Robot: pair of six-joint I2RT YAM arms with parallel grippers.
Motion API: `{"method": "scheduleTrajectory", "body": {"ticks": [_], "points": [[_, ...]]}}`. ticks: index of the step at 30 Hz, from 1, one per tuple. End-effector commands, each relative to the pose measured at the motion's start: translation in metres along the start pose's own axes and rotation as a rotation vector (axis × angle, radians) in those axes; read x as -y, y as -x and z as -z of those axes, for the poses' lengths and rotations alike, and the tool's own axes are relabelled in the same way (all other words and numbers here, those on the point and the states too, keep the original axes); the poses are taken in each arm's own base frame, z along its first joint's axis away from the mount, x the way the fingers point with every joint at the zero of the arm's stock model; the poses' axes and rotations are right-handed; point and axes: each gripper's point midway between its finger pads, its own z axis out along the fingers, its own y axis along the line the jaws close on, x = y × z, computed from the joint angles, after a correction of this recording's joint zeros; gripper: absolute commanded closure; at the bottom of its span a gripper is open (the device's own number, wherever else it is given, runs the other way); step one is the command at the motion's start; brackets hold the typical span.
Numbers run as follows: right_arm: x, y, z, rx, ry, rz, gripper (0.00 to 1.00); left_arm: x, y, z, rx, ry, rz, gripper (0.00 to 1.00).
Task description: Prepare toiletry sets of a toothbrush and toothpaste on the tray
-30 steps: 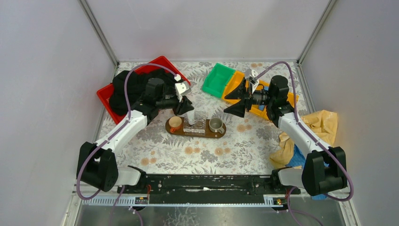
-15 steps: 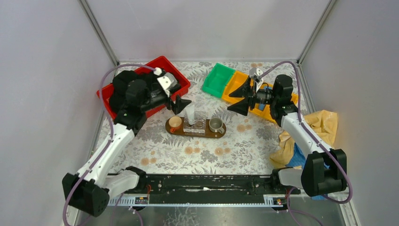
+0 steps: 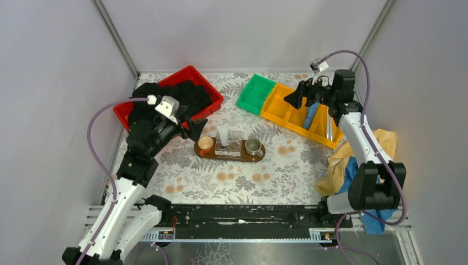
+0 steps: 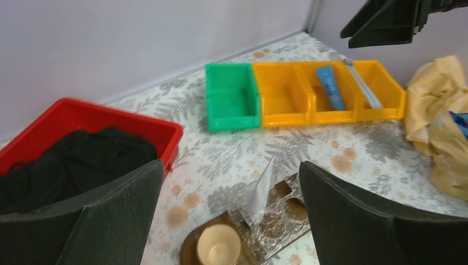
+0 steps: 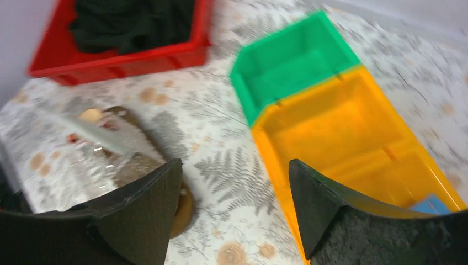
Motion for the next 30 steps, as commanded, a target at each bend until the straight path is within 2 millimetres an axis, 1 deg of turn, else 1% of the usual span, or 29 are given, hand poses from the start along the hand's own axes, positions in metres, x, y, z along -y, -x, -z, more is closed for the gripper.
{"method": "scheduleTrajectory", "body": {"ticks": [1, 3, 5, 6, 8, 10, 11, 15, 19, 23, 30], "points": [[0.075, -0.030, 0.002, -0.136, -0.364, -0.085, 0.23, -0.029, -0.025, 0.019, -0.012, 0.186, 0.007, 0.00], [0.102, -0.038, 0.005, -0.169, -0.492, -0.114, 0.24, -0.030, -0.031, 0.024, -0.011, 0.201, 0.001, 0.00], [0.125, -0.045, 0.007, -0.214, -0.597, -0.144, 0.31, -0.030, -0.037, 0.026, -0.017, 0.204, 0.003, 0.00], [0.138, -0.053, 0.007, -0.244, -0.654, -0.161, 0.35, -0.030, -0.039, 0.026, -0.021, 0.204, 0.000, 0.00], [0.154, -0.065, 0.007, -0.291, -0.720, -0.194, 0.42, -0.031, -0.039, 0.027, -0.026, 0.208, -0.008, 0.00], [0.165, -0.077, 0.008, -0.331, -0.764, -0.215, 0.43, -0.030, -0.038, 0.027, -0.022, 0.205, -0.007, 0.00], [0.170, -0.081, 0.009, -0.347, -0.791, -0.222, 0.46, -0.029, -0.039, 0.027, -0.023, 0.198, -0.007, 0.00], [0.189, -0.101, 0.016, -0.404, -0.895, -0.235, 0.47, -0.028, -0.038, 0.028, -0.017, 0.193, -0.007, 0.00], [0.196, -0.114, 0.015, -0.434, -0.924, -0.245, 0.44, -0.027, -0.037, 0.029, -0.013, 0.192, -0.007, 0.00], [0.199, -0.122, 0.014, -0.452, -0.926, -0.245, 0.40, -0.027, -0.038, 0.029, -0.015, 0.193, -0.007, 0.00], [0.203, -0.131, 0.008, -0.471, -0.918, -0.261, 0.39, -0.028, -0.039, 0.029, -0.018, 0.193, -0.005, 0.00]]}}
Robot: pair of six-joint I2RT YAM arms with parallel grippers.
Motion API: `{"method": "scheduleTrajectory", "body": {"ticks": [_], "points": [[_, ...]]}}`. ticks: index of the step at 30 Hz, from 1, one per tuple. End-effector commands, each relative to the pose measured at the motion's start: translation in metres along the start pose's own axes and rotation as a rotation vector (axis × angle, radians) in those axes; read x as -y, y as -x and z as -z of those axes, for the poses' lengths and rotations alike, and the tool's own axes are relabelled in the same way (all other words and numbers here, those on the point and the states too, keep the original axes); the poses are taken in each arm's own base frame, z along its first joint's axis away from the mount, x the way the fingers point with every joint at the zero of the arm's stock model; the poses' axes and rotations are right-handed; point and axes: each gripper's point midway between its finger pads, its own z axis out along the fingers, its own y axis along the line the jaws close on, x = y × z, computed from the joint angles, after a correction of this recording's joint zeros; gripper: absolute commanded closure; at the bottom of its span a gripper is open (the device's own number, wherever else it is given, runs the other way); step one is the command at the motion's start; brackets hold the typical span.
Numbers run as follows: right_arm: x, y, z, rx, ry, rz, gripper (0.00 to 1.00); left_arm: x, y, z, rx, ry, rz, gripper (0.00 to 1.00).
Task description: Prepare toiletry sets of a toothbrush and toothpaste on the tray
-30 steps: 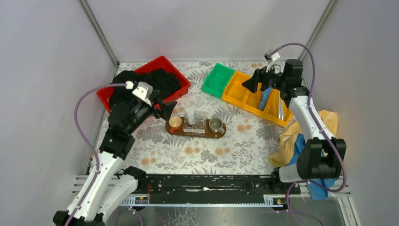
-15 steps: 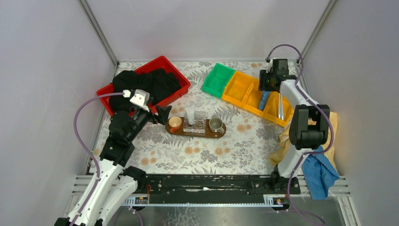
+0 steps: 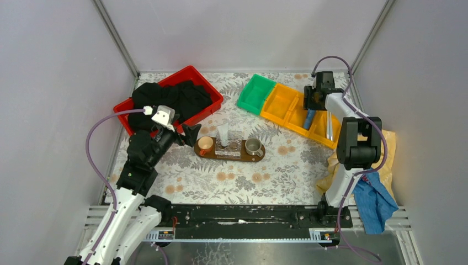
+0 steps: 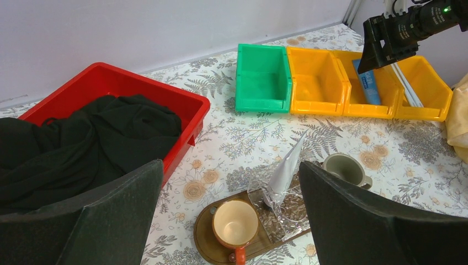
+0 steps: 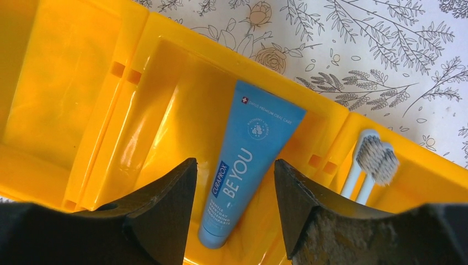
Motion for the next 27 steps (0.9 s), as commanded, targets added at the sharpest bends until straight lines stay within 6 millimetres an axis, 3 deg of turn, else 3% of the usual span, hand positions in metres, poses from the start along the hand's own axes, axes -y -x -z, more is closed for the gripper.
{"method": "scheduleTrajectory", "body": {"ticks": [1, 4, 8, 14, 17, 20, 27], "points": [[0.005, 0.015, -0.002, 0.026, -0.031, -0.014, 0.39, -0.005, -0.001, 0.000, 0.005, 0.021, -0.013, 0.00], [0.003, 0.012, -0.009, 0.011, -0.021, -0.015, 0.39, -0.005, -0.001, 0.000, 0.005, 0.020, -0.013, 0.00], [-0.015, 0.006, -0.015, -0.014, 0.072, -0.026, 0.43, -0.005, -0.002, 0.000, 0.003, 0.018, -0.012, 0.00], [-0.054, 0.006, -0.004, -0.022, 0.299, -0.032, 0.52, -0.003, -0.002, 0.000, 0.001, 0.008, -0.011, 0.00], [-0.060, 0.010, 0.003, -0.006, 0.338, -0.029, 0.53, -0.003, -0.003, -0.001, 0.000, 0.007, -0.011, 0.00], [-0.056, 0.018, 0.008, 0.030, 0.316, -0.021, 0.53, -0.003, -0.002, 0.000, 0.002, 0.006, -0.012, 0.00], [-0.015, 0.030, -0.001, 0.035, 0.079, -0.033, 0.48, -0.002, -0.003, -0.001, -0.001, 0.000, -0.011, 0.00]]}}
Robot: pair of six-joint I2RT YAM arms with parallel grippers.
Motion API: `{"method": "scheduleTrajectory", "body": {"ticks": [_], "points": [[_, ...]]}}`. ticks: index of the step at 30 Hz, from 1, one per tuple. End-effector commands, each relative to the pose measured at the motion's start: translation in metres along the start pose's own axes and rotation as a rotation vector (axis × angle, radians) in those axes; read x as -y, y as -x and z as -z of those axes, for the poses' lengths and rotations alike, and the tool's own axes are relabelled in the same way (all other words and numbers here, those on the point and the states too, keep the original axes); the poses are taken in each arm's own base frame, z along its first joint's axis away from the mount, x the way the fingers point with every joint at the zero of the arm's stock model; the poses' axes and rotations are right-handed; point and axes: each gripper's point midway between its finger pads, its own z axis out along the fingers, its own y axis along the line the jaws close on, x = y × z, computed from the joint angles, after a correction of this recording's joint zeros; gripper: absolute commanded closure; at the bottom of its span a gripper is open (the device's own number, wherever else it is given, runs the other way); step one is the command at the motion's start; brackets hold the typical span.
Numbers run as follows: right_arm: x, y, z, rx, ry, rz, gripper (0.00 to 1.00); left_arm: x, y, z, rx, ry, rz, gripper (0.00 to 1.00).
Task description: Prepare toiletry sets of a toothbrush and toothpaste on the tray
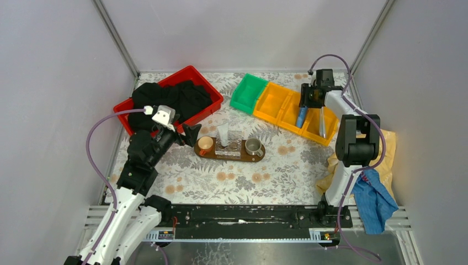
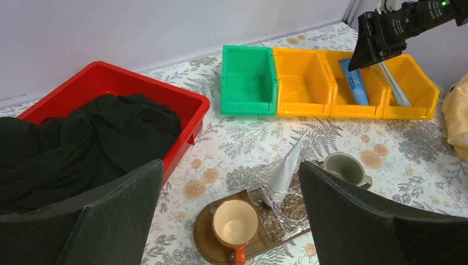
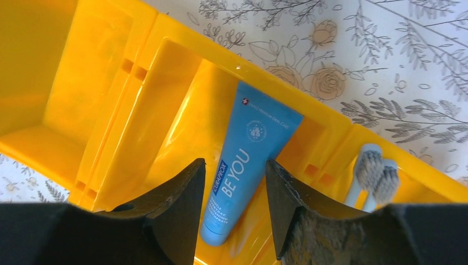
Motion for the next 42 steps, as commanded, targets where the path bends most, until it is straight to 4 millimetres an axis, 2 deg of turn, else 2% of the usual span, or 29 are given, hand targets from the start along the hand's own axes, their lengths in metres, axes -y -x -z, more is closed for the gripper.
{"method": "scheduleTrajectory", "body": {"ticks": [1, 7, 16, 18, 24, 28, 34, 38, 40, 42], "points": [[0.019, 0.023, 0.007, 0.032, -0.140, -0.007, 0.48, -0.001, -0.002, 0.000, 0.001, 0.000, -0.012, 0.00], [0.033, 0.024, 0.000, -0.006, -0.231, 0.006, 0.47, -0.002, -0.003, -0.001, -0.002, 0.003, -0.010, 0.00], [0.024, 0.017, -0.014, -0.049, -0.202, 0.012, 0.49, -0.001, -0.004, -0.001, -0.004, -0.002, -0.009, 0.00], [0.024, 0.024, -0.014, -0.038, -0.214, 0.012, 0.49, -0.001, -0.004, -0.001, -0.003, 0.000, -0.009, 0.00], [0.027, 0.020, -0.014, -0.081, -0.247, -0.001, 0.49, -0.001, -0.003, -0.001, -0.002, -0.003, -0.007, 0.00], [0.020, 0.015, -0.011, -0.083, -0.239, -0.033, 0.48, -0.001, -0.002, -0.001, 0.001, -0.005, -0.008, 0.00], [0.014, 0.004, -0.024, -0.095, -0.201, -0.089, 0.48, -0.001, -0.003, -0.001, 0.001, -0.003, -0.008, 0.00], [0.010, 0.005, -0.027, -0.086, -0.160, -0.106, 0.50, -0.001, -0.003, -0.001, 0.001, -0.002, -0.009, 0.00], [0.011, 0.011, -0.024, -0.061, -0.154, -0.114, 0.54, -0.001, -0.003, -0.001, 0.000, -0.003, -0.009, 0.00], [0.014, 0.004, -0.024, -0.071, -0.153, -0.127, 0.58, -0.001, -0.003, -0.001, -0.001, -0.005, -0.007, 0.00]]}}
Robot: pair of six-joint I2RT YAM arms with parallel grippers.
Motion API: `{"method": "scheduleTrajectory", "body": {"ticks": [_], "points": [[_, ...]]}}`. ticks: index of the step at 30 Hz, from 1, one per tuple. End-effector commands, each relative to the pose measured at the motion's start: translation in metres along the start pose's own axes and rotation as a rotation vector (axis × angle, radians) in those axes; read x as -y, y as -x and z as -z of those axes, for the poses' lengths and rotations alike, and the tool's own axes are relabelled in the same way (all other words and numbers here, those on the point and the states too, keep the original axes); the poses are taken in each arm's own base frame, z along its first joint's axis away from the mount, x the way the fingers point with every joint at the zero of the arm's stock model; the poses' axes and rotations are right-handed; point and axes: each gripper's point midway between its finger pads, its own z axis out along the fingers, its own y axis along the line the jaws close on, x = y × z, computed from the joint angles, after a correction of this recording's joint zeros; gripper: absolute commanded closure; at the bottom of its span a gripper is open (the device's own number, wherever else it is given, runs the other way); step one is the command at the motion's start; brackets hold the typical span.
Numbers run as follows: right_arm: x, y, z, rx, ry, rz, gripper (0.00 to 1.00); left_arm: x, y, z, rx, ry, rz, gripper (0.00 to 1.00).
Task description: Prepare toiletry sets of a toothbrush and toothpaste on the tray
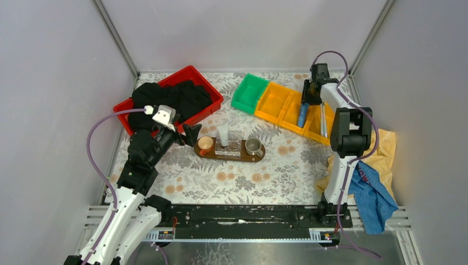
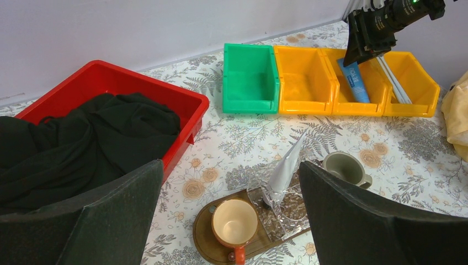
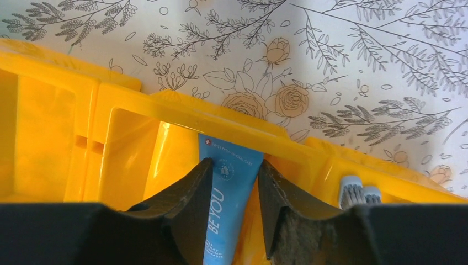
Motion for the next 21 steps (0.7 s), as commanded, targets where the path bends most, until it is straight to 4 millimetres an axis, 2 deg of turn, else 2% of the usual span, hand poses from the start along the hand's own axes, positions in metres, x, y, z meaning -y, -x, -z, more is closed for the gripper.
{"method": "scheduleTrajectory", "body": {"ticks": [1, 7, 14, 21], "points": [[-0.004, -0.010, -0.002, -0.024, 0.055, -0.047, 0.62, -0.001, -0.002, 0.000, 0.005, -0.002, -0.009, 0.00], [-0.001, -0.007, 0.001, -0.009, 0.088, -0.075, 0.76, -0.001, -0.001, 0.000, 0.006, -0.002, -0.009, 0.00], [-0.003, 0.010, 0.025, 0.074, 0.205, -0.093, 1.00, -0.001, -0.002, 0.000, 0.004, -0.001, -0.009, 0.00], [-0.016, 0.033, 0.074, 0.251, 0.380, -0.046, 1.00, -0.001, -0.002, 0.000, 0.004, -0.001, -0.010, 0.00]]}}
